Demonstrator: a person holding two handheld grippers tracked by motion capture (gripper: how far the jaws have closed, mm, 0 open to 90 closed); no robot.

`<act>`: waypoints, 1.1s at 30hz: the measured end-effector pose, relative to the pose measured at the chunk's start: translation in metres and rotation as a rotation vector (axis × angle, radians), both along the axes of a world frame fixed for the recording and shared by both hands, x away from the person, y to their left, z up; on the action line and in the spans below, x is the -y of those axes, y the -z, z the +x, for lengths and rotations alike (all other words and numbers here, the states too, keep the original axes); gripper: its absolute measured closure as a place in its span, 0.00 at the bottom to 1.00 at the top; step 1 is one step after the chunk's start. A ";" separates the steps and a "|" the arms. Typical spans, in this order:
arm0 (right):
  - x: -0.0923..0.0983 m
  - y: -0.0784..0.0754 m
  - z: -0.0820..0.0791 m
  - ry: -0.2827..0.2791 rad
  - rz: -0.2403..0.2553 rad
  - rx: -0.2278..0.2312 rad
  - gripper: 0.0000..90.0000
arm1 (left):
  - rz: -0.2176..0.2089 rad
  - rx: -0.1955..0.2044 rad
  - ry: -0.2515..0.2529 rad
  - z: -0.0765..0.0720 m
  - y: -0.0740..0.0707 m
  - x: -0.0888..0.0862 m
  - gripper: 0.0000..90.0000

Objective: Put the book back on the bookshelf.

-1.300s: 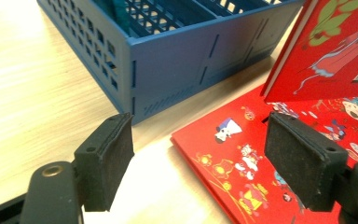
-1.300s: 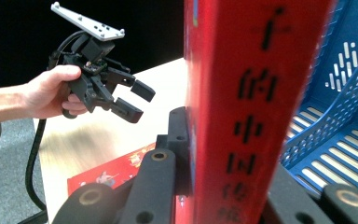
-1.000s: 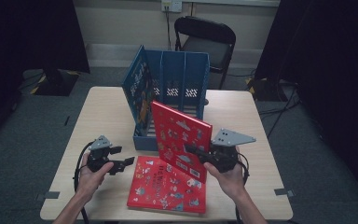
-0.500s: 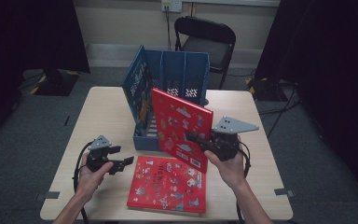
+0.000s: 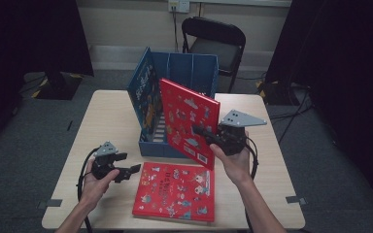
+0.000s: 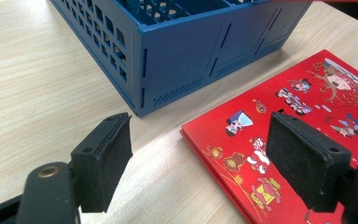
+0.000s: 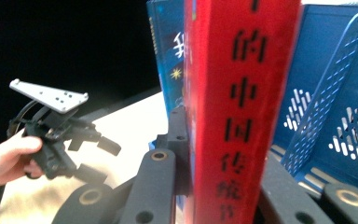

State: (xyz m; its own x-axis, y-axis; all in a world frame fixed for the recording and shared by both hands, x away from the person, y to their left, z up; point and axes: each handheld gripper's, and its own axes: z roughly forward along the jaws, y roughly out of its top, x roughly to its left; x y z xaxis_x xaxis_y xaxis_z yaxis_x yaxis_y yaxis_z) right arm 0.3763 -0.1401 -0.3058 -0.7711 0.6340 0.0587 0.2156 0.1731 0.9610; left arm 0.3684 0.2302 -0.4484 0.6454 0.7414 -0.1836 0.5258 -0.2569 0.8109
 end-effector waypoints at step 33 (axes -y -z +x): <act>-0.050 0.006 0.068 0.335 -0.040 -0.012 0.90 | 0.008 0.011 0.003 0.000 0.000 0.000 0.25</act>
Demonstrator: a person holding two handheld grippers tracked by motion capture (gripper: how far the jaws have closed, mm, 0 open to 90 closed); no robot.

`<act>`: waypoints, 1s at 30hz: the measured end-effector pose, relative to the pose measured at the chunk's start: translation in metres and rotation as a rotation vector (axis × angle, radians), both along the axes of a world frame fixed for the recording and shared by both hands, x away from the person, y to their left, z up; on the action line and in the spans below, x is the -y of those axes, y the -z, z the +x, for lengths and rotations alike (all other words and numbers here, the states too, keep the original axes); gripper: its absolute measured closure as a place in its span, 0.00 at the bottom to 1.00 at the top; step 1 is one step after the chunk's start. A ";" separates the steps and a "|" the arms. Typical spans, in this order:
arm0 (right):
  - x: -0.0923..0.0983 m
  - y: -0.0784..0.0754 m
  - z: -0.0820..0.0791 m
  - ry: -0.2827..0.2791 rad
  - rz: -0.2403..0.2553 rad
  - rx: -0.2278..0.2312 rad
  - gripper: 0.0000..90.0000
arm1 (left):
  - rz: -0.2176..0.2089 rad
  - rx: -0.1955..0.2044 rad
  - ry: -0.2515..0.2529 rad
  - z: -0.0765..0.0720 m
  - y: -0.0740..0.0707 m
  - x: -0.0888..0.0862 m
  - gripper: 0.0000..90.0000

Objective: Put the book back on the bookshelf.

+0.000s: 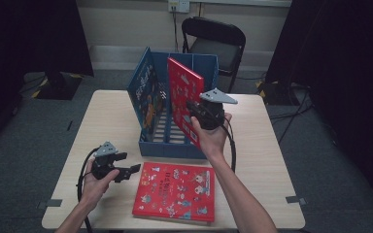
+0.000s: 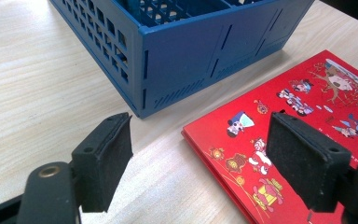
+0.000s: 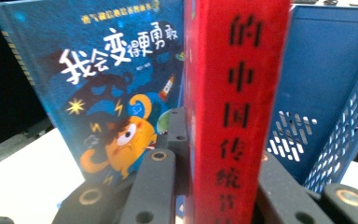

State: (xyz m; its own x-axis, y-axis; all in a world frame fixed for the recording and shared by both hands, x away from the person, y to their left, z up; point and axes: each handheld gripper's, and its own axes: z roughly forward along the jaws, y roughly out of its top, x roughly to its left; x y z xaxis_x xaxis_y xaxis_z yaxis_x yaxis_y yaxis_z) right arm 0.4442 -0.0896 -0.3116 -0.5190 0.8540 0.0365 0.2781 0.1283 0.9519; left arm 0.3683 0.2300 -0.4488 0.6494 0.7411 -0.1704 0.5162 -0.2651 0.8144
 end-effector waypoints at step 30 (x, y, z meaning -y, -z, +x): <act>-0.026 0.017 0.037 0.126 0.046 -0.019 0.89 | -0.003 0.000 0.015 0.000 0.000 0.000 0.25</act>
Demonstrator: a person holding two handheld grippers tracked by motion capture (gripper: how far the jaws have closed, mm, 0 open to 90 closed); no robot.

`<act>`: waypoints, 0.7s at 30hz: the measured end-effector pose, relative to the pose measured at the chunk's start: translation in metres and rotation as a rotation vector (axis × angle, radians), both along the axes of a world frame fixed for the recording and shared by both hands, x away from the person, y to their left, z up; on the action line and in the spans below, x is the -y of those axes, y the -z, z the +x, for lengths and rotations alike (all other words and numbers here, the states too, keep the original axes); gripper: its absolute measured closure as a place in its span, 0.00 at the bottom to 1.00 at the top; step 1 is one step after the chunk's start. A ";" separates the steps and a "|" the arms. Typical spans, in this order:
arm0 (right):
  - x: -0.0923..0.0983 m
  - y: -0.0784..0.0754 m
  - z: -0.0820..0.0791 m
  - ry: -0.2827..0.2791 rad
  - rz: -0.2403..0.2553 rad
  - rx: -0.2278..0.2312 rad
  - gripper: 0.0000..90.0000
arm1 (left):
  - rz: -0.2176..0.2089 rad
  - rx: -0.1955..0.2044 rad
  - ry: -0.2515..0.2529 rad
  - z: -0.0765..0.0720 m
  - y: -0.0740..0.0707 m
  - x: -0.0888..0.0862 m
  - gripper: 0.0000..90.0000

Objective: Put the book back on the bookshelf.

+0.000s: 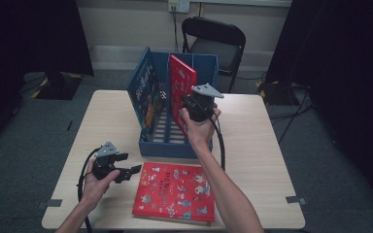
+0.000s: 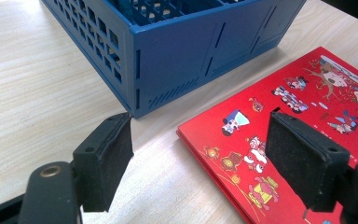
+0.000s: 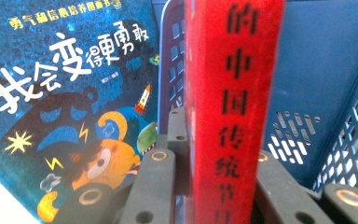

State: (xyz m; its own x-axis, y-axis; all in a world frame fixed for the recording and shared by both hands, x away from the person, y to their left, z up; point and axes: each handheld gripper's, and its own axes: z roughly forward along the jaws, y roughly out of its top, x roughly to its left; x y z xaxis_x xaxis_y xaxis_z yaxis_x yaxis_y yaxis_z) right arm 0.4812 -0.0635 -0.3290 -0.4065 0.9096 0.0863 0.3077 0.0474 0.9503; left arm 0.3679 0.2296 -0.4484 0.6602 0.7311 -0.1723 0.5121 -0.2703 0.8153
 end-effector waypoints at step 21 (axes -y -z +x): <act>-0.020 0.032 0.011 0.072 0.014 -0.010 0.89 | 0.001 -0.007 0.007 0.000 0.001 0.000 0.25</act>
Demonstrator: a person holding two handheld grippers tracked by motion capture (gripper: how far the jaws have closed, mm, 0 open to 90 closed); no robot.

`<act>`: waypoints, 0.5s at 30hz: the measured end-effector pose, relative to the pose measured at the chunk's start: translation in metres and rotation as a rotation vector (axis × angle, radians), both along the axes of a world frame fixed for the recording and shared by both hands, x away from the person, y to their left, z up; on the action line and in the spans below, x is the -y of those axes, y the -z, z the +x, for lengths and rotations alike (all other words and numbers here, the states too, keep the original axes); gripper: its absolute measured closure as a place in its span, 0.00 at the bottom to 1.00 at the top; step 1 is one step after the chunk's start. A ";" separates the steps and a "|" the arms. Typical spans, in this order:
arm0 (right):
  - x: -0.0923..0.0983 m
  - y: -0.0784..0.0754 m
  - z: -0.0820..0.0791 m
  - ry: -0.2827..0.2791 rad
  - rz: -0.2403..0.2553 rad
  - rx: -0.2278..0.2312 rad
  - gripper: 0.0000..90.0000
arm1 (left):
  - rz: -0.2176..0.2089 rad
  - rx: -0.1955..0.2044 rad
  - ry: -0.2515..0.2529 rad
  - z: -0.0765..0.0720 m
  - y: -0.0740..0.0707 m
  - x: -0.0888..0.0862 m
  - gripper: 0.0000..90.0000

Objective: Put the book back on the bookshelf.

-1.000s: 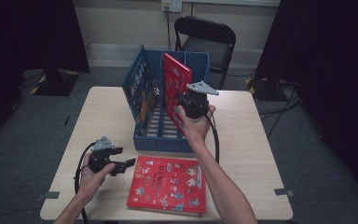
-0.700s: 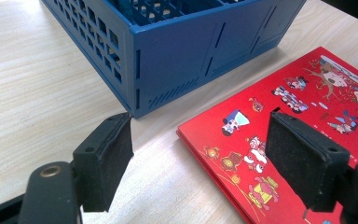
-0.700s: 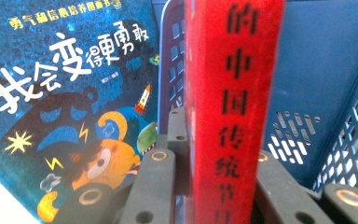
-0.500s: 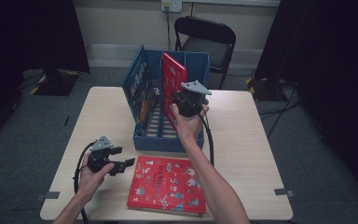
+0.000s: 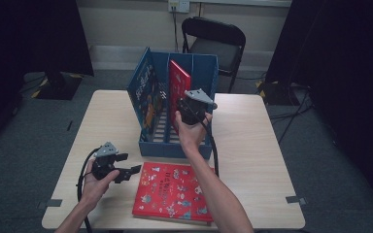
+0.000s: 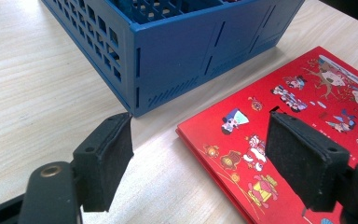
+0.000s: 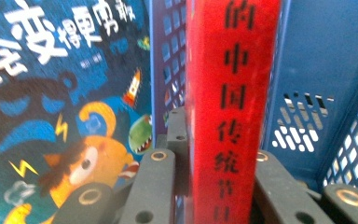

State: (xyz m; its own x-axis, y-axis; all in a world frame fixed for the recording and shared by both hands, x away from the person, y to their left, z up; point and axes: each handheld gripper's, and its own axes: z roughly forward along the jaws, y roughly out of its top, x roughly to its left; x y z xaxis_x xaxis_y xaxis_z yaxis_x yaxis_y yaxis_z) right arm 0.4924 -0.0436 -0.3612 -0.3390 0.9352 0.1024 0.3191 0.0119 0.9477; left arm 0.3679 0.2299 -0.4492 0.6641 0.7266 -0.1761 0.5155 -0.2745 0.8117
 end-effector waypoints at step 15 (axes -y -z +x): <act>0.004 0.025 -0.012 -0.024 -0.021 0.009 0.89 | 0.004 0.005 0.010 0.000 0.000 0.002 0.25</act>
